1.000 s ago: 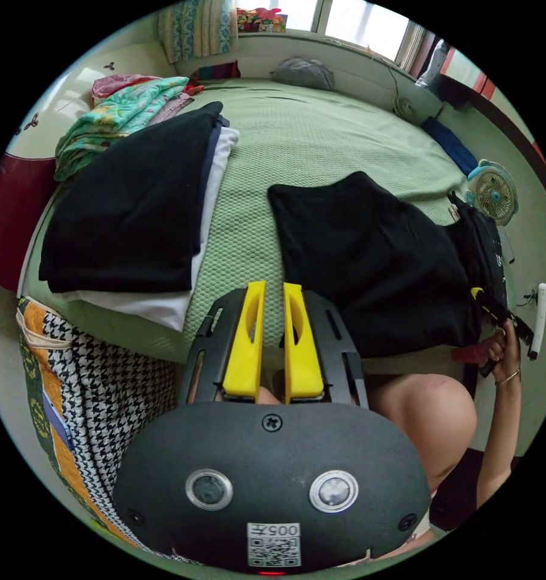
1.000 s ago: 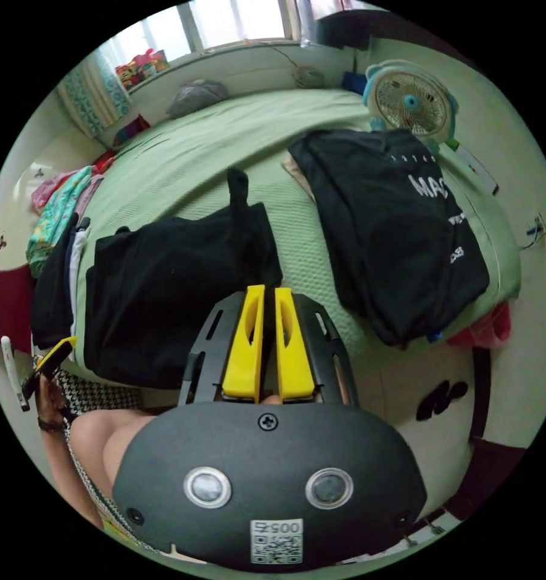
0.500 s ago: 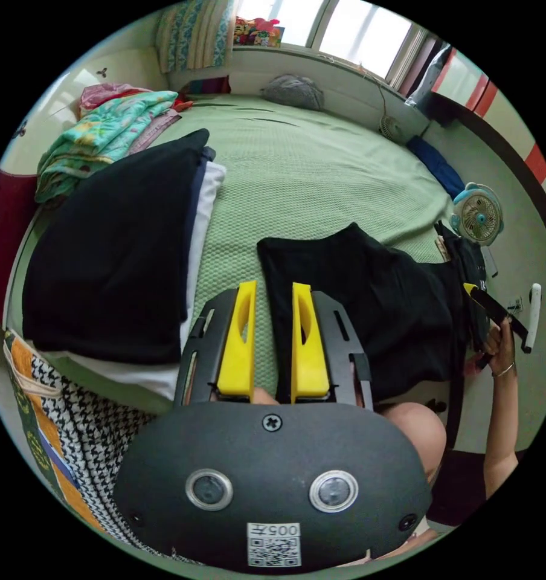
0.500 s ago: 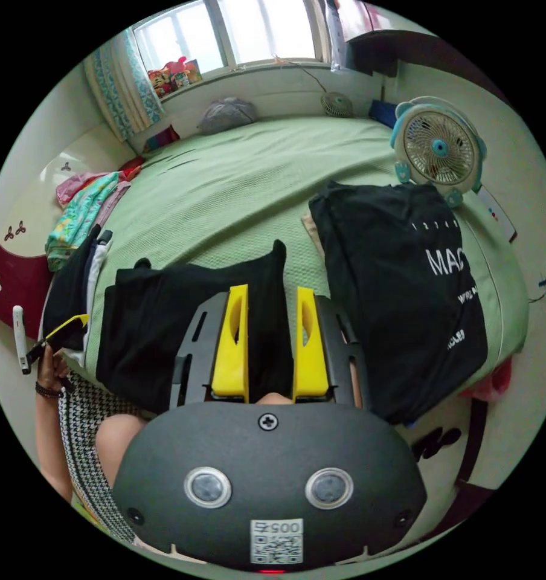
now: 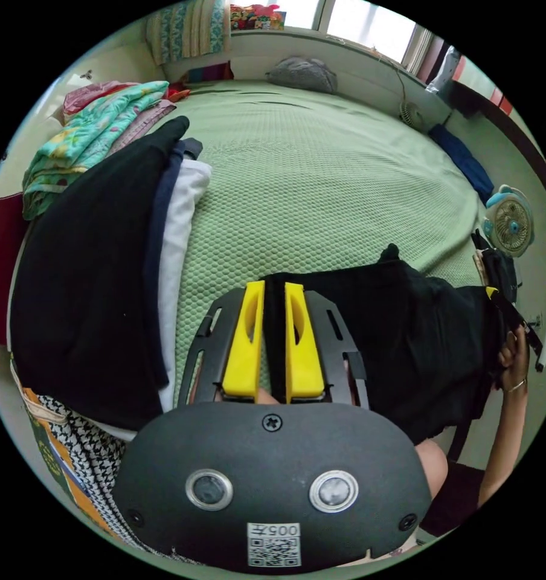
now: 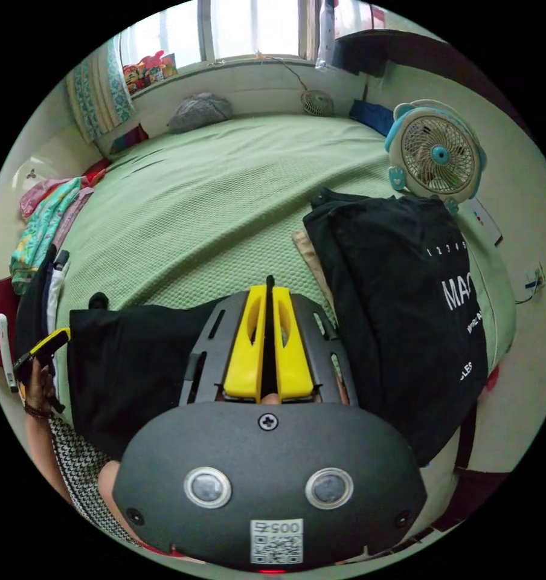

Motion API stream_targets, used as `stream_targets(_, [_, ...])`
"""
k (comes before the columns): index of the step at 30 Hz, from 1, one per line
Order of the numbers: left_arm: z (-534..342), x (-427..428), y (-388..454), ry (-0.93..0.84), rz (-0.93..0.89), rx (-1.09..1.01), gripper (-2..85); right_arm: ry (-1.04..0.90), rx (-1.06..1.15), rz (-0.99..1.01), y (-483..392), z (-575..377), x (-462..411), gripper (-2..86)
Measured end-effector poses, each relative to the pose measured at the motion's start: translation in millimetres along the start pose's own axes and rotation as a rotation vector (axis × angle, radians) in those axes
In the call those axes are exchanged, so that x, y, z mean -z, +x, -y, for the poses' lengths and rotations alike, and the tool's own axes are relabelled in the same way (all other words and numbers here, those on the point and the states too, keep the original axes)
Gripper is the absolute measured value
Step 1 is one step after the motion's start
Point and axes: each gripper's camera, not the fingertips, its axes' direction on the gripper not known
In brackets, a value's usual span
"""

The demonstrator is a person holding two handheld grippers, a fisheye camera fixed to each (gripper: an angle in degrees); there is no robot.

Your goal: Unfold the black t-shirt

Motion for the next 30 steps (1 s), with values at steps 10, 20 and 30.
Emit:
stream_targets(10, [-58,102,-21,0.125,-0.018,-0.016,1.4,0.114,-0.021,0.052,25,-47,68,-1.3])
stream_targets(20, [-171,228,-45,0.25,-0.083,-0.055,0.9,0.169,0.027,0.111,54,-128,161,-1.4])
stream_targets(30, [-286,294,-67,0.242,-0.146,-0.084,0.7,0.152,0.061,0.249,89,-217,229,-1.5])
